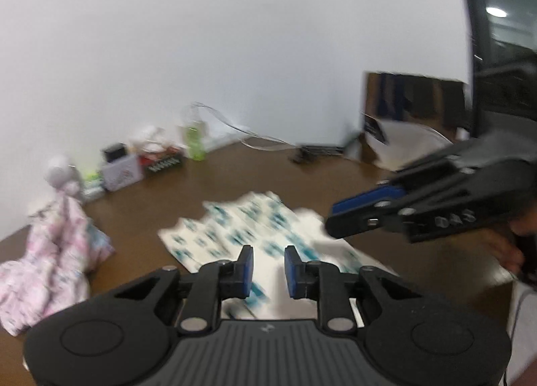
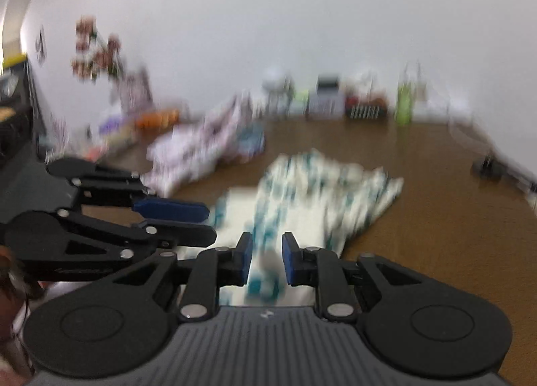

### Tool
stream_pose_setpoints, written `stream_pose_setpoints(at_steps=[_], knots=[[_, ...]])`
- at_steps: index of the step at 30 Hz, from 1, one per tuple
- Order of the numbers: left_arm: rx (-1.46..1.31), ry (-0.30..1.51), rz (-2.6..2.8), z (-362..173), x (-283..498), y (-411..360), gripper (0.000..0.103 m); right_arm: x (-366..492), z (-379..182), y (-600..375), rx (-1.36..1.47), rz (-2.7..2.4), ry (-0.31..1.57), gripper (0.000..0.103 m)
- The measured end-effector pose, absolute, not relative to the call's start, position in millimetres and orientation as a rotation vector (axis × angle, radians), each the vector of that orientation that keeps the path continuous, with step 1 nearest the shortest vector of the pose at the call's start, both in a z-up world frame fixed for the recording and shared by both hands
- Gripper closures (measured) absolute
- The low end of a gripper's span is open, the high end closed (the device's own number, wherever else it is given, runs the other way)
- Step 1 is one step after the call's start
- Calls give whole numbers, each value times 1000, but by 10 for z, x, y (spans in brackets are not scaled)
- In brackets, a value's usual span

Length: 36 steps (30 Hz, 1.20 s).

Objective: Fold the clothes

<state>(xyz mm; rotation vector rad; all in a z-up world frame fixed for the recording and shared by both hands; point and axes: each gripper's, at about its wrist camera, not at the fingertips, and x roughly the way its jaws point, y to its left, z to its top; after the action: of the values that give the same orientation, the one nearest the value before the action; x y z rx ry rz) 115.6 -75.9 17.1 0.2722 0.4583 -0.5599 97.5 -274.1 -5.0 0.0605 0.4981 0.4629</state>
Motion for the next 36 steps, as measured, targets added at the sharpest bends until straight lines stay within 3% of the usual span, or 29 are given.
stream_pose_setpoints(at_steps=[5, 11, 22, 33, 34, 35, 36], knots=[[278, 589, -528, -28, 1614, -886, 94, 1315, -100, -2553, 3, 401, 539, 85], [307, 629, -504, -288, 1656, -950, 99, 1490, -429, -2473, -6, 346, 616, 88], [292, 520, -563, 56, 1165, -831, 91, 1130, -313, -2584, 24, 415, 588, 86], [322, 572, -574, -263, 959, -925, 90, 858, -436, -2555, 18, 421, 623, 86], [323, 561, -576, -228, 928, -909, 87, 815, -397, -2581, 25, 432, 608, 85], [324, 532, -575, -171, 857, -879, 70, 773, -357, -2607, 32, 442, 593, 83], [325, 502, -574, -114, 785, -849, 59, 730, -318, -2632, 39, 453, 577, 74]])
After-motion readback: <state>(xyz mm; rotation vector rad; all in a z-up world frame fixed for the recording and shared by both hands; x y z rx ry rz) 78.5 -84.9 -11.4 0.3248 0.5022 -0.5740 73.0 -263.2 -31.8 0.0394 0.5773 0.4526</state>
